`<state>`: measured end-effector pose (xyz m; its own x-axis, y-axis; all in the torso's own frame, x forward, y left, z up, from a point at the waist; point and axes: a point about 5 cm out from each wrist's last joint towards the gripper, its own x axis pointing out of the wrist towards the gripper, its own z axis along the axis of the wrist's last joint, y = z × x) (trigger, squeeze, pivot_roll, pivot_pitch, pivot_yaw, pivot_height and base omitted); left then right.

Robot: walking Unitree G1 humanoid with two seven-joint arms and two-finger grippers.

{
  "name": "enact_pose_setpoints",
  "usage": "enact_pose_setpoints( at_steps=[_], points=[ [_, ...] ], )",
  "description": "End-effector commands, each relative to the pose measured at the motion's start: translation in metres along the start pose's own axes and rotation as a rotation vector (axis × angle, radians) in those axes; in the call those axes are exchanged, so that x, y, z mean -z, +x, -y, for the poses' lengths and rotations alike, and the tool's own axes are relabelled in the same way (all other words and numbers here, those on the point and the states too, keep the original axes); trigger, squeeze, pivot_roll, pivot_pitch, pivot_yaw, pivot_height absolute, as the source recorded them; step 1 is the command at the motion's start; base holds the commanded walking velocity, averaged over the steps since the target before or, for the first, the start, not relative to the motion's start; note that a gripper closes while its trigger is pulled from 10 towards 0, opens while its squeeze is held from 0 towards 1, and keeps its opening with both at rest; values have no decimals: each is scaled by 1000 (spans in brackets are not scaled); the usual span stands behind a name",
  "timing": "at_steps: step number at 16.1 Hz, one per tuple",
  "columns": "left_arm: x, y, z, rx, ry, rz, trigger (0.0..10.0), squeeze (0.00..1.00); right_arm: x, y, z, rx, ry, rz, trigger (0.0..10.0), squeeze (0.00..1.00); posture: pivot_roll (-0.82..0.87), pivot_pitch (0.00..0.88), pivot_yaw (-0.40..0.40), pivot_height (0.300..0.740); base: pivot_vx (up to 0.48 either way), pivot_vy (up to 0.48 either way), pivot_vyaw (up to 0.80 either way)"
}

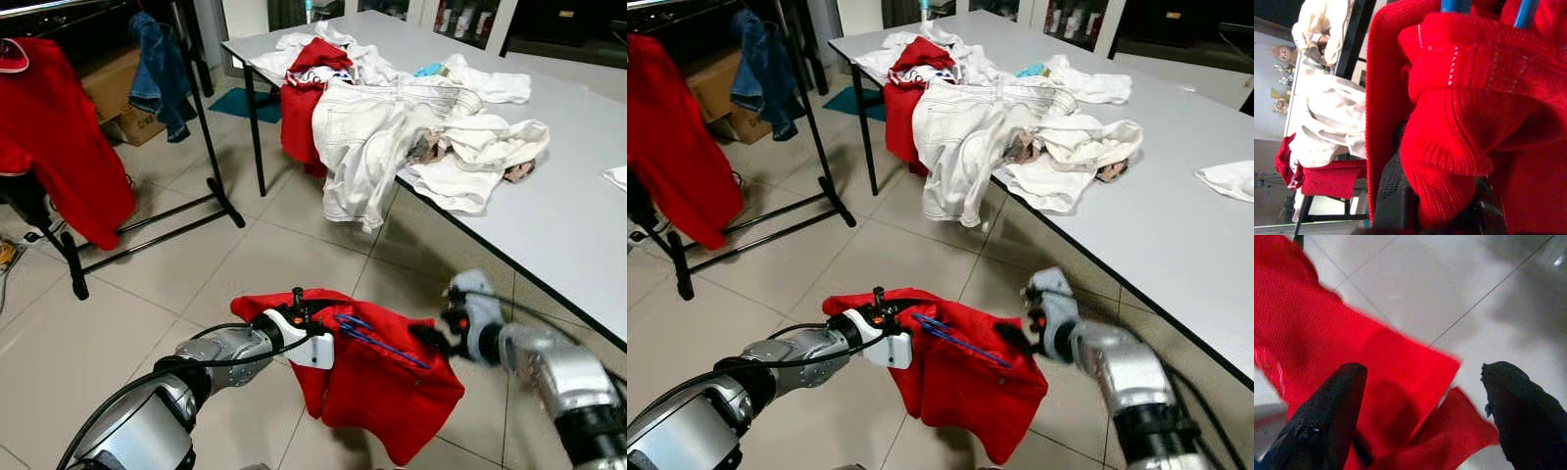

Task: Hang hanger

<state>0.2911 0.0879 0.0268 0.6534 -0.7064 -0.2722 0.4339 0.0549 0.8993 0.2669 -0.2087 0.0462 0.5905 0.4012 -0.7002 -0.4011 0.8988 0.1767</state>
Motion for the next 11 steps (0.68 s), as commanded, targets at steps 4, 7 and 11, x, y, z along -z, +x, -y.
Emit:
enact_pose_setpoints(
  at_steps=[4,7,11],
  points=[
    [0,3,-11,-45,29,15,10000,0,8,5,1,0,32,-51,10000,0,-144,0,31,740,0,0,0],
    [0,3,-11,-47,30,15,10000,0,12,6,-1,-42,77,-57,2000,0,-144,0,30,740,0,0,0],
    [-1,3,-10,-46,28,21,10000,0,4,6,-11,-142,41,3,0,0,-143,0,30,740,0,0,0]
  ],
)
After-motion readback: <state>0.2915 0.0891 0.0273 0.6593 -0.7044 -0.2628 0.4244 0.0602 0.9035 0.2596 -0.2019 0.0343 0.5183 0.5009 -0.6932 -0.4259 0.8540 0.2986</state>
